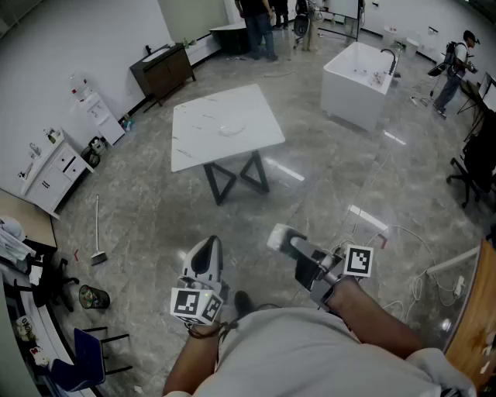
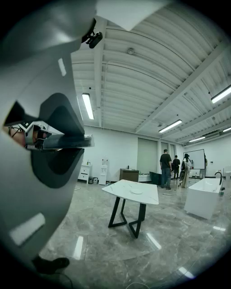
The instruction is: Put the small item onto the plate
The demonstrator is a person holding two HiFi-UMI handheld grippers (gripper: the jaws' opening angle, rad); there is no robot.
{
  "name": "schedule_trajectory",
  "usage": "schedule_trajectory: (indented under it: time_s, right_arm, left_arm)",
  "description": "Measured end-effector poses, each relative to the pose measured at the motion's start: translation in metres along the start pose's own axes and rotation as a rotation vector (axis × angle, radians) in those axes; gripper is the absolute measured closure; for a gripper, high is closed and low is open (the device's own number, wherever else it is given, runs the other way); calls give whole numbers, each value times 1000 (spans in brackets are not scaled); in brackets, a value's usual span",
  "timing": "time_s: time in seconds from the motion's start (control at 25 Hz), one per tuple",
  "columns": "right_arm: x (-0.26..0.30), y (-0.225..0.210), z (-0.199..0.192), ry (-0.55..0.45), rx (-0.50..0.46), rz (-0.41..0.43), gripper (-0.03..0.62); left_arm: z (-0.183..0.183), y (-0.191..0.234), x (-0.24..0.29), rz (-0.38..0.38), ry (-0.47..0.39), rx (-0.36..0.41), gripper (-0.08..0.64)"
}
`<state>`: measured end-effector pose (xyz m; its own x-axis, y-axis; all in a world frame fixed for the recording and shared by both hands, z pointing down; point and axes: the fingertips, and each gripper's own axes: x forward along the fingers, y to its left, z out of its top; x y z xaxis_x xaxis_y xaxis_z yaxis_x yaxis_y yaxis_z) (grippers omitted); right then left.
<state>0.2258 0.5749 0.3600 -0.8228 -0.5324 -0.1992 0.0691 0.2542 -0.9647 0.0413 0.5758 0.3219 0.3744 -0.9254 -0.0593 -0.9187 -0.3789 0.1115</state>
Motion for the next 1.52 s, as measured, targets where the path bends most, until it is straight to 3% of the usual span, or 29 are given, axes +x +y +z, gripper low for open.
schedule_trajectory:
  time_s: [0.52,0.88,1.16,1.52]
  right_arm:
    - [-5,5,-10,18,6,22,499]
    - [14,-4,2,18,-10,27,499]
    - [63,-30,31,-1,-7,14,499]
    - [192,-69,102,-32,-15,-23,499]
  left_arm:
    - [-3,-8,-6,-5,11,1,554]
    - [-11,14,6,2,17,-7,554]
    - [-14,60,53,-17,17,-18,554]
    - [-19,174,165,-75,38,-64,554]
